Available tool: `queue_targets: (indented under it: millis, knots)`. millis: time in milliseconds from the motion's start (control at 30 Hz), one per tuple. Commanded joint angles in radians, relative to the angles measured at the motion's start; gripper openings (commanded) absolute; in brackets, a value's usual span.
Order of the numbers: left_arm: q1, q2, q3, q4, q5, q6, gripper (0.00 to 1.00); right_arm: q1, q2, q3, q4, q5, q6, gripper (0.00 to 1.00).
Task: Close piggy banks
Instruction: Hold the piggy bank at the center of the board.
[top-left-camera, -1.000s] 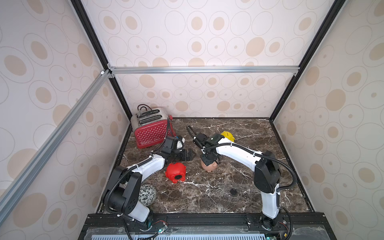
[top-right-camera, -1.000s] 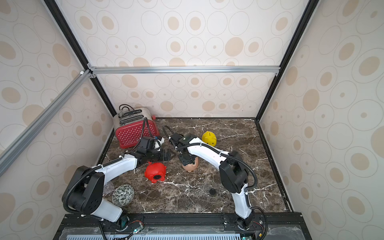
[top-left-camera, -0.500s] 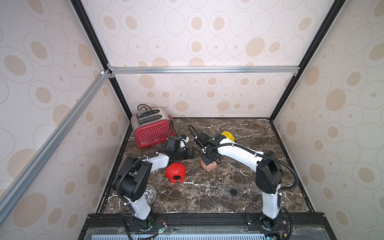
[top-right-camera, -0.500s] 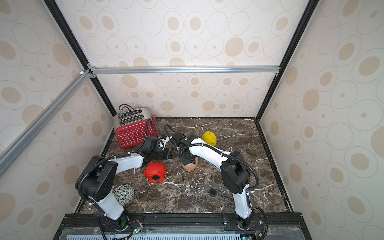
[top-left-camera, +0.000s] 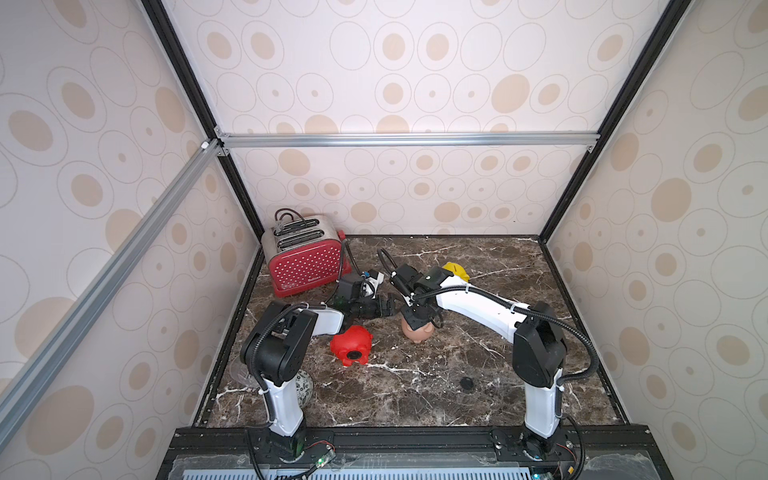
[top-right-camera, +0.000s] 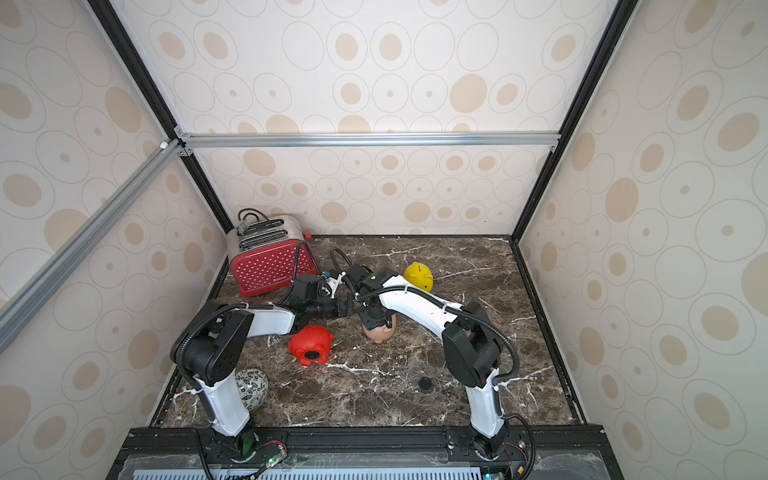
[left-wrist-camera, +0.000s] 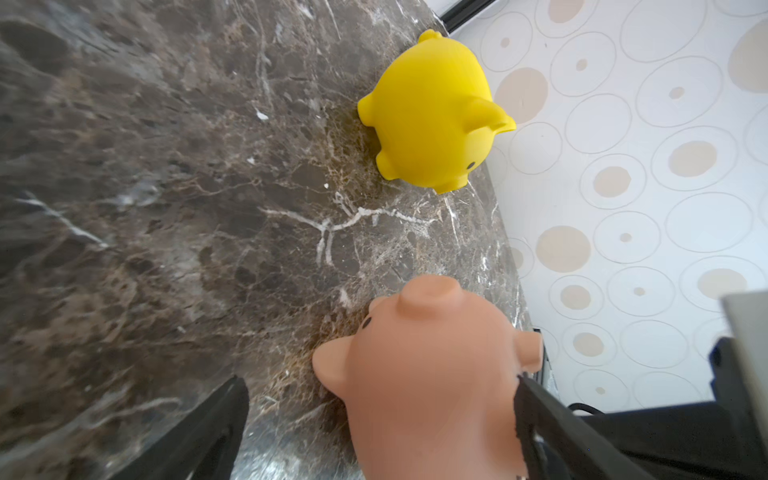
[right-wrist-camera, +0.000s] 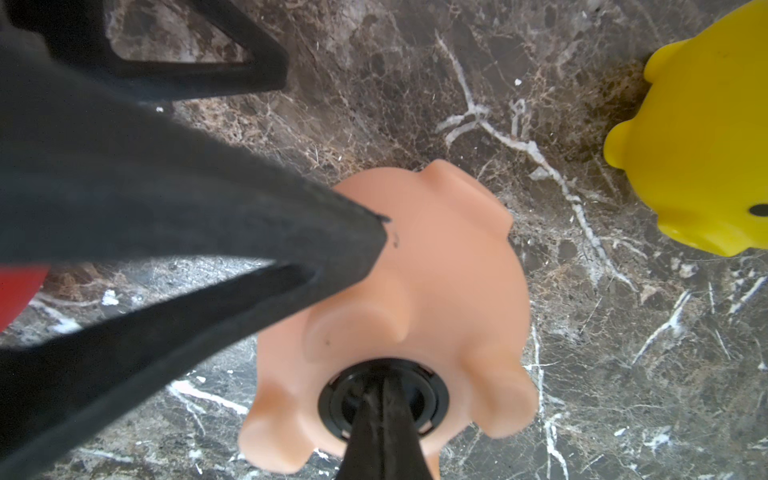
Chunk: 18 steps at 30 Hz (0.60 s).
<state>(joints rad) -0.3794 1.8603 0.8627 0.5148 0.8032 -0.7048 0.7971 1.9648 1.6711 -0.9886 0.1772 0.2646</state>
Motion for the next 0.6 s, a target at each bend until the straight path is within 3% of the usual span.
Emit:
queue_targets:
  millis: [0, 267, 567]
  knots:
    - [0.001, 0.032, 0.03, 0.106, 0.053, -0.053, 0.99, -0.013, 0.031, -0.049, 0.01, -0.013, 0.006, 0.0]
    - [-0.004, 0.094, 0.032, 0.253, 0.129, -0.146, 0.99, -0.016, 0.029, -0.05, 0.01, -0.018, -0.001, 0.0]
    - [-0.01, 0.097, 0.032, 0.249, 0.156, -0.141, 0.99, -0.019, 0.028, -0.05, 0.007, -0.019, -0.007, 0.0]
